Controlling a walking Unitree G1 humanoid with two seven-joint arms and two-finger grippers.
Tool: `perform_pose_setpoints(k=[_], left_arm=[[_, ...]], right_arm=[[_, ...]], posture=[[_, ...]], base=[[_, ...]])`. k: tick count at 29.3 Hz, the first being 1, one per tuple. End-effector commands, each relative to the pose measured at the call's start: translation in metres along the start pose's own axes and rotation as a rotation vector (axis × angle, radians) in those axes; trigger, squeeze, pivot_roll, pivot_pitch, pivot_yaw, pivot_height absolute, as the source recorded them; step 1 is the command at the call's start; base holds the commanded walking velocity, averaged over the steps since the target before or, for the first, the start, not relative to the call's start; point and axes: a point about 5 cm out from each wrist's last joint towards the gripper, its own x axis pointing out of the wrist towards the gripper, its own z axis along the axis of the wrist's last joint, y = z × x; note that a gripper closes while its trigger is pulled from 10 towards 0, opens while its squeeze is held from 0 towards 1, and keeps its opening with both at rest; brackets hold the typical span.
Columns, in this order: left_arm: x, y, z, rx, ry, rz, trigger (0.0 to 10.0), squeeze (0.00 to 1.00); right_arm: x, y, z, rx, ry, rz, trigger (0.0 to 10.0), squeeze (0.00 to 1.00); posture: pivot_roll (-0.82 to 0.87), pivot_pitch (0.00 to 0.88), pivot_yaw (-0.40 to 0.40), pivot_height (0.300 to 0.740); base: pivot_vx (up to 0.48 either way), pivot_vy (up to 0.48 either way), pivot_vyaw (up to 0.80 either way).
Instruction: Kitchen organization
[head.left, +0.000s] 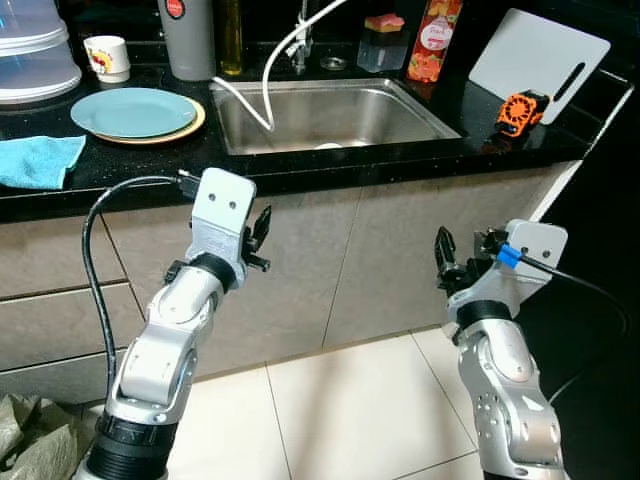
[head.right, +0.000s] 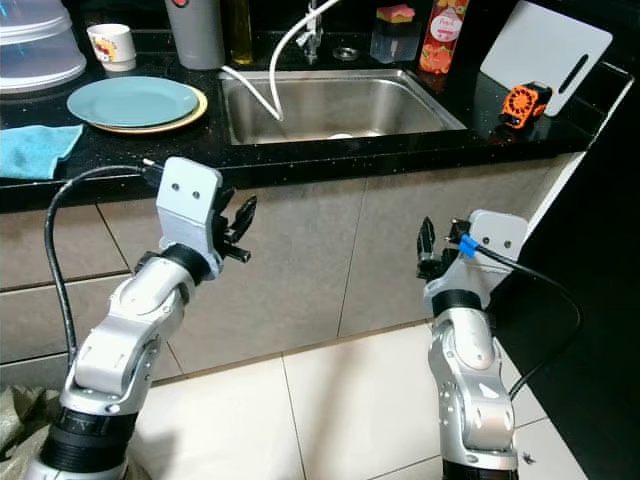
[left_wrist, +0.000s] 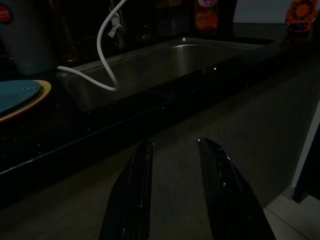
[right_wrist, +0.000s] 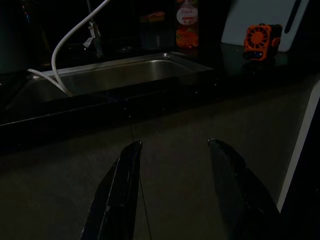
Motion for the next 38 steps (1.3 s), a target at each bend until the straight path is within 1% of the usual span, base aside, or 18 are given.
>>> perform_pose_setpoints(k=[1, 3, 5, 7, 15, 23, 27, 28, 29, 30, 31, 32, 33, 34, 35, 36, 38], left_arm=[[-0.001, -0.002, 0.002, -0.021, -0.021, -0.008, 10.0, 0.00], [-0.001, -0.002, 0.002, -0.021, -0.021, -0.008, 10.0, 0.00], [-0.002, 0.001, 0.008, -0.009, -0.054, 0.012, 10.0, 0.00], [-0.001, 0.002, 0.011, 0.002, -0.077, 0.019, 10.0, 0.00], [-0.001, 0.003, 0.014, 0.013, -0.090, 0.026, 10.0, 0.00], [-0.001, 0.003, 0.014, 0.017, -0.097, 0.034, 10.0, 0.00], [-0.001, 0.006, 0.012, 0.060, -0.098, 0.064, 10.0, 0.00], [-0.001, 0.006, 0.012, 0.060, -0.098, 0.064, 10.0, 0.00], [-0.002, 0.010, 0.007, 0.039, -0.066, 0.102, 10.0, 0.00], [-0.002, 0.018, -0.007, 0.031, 0.031, 0.171, 10.0, 0.00], [-0.002, 0.018, -0.007, 0.031, 0.031, 0.171, 10.0, 0.00], [-0.003, 0.024, -0.022, 0.036, 0.135, 0.221, 10.0, 0.00], [-0.007, 0.027, -0.038, 0.025, 0.247, 0.243, 10.0, 0.00], [-0.007, 0.027, -0.038, 0.025, 0.247, 0.243, 10.0, 0.00], [-0.009, 0.029, -0.046, 0.003, 0.302, 0.246, 10.0, 0.00], [-0.011, 0.027, -0.050, 0.015, 0.329, 0.224, 10.0, 0.00], [-0.012, 0.026, -0.052, 0.015, 0.331, 0.212, 10.0, 0.00]], right_arm=[[0.000, 0.000, 0.004, 0.011, -0.032, -0.005, 10.0, 0.00], [0.000, 0.000, 0.004, 0.011, -0.032, -0.005, 10.0, 0.00], [0.001, -0.001, 0.017, 0.011, -0.104, -0.022, 10.0, 0.00], [0.002, -0.001, 0.026, 0.012, -0.147, -0.034, 10.0, 0.00], [0.004, 0.000, 0.039, 0.013, -0.209, -0.043, 10.0, 0.00], [0.003, 0.001, 0.041, -0.003, -0.225, -0.042, 10.0, 0.00], [0.003, 0.001, 0.033, -0.025, -0.185, -0.034, 10.0, 0.00], [0.003, 0.001, 0.033, -0.025, -0.185, -0.034, 10.0, 0.00], [0.003, 0.002, 0.029, -0.032, -0.166, -0.025, 10.0, 0.00], [0.002, 0.003, 0.024, -0.040, -0.138, -0.011, 10.0, 0.00], [0.002, 0.003, 0.024, -0.040, -0.138, -0.011, 10.0, 0.00], [0.002, 0.004, 0.019, -0.049, -0.109, 0.001, 10.0, 0.00], [0.001, 0.006, 0.014, -0.056, -0.082, 0.013, 10.0, 0.00], [0.001, 0.006, 0.014, -0.056, -0.082, 0.013, 10.0, 0.00], [0.000, 0.007, 0.009, -0.059, -0.058, 0.023, 10.0, 0.00], [-0.001, 0.008, 0.004, -0.063, -0.037, 0.031, 10.0, 0.00], [-0.002, 0.009, 0.001, -0.063, -0.023, 0.036, 10.0, 0.00]], posture=[[0.19, 0.015, -0.033, 0.740], [0.19, 0.015, -0.033, 0.740], [0.19, 0.019, -0.032, 0.740], [0.19, 0.020, -0.032, 0.740], [0.19, 0.023, -0.032, 0.740], [0.19, 0.024, -0.032, 0.740], [0.19, 0.024, -0.032, 0.740], [0.19, 0.024, -0.032, 0.740], [0.19, 0.024, -0.032, 0.740], [0.19, 0.025, -0.032, 0.740], [0.19, 0.025, -0.032, 0.740], [0.19, 0.025, -0.032, 0.740], [0.19, 0.026, -0.033, 0.740], [0.19, 0.026, -0.033, 0.740], [0.19, 0.027, -0.035, 0.740], [0.19, 0.027, -0.036, 0.740], [0.19, 0.027, -0.036, 0.740]], base=[[0.000, 0.000, 0.00], [0.000, 0.000, 0.00], [0.000, 0.000, 0.00], [0.000, 0.000, 0.00], [0.000, 0.000, 0.00], [0.000, 0.000, 0.00], [0.000, 0.000, 0.00], [0.000, 0.000, 0.00], [0.000, 0.000, 0.00], [0.000, 0.000, 0.00], [0.000, 0.000, 0.00], [0.000, 0.000, 0.00], [0.000, 0.000, 0.00], [0.000, 0.000, 0.00], [0.000, 0.000, 0.00], [0.000, 0.000, 0.00], [0.000, 0.000, 0.00]])
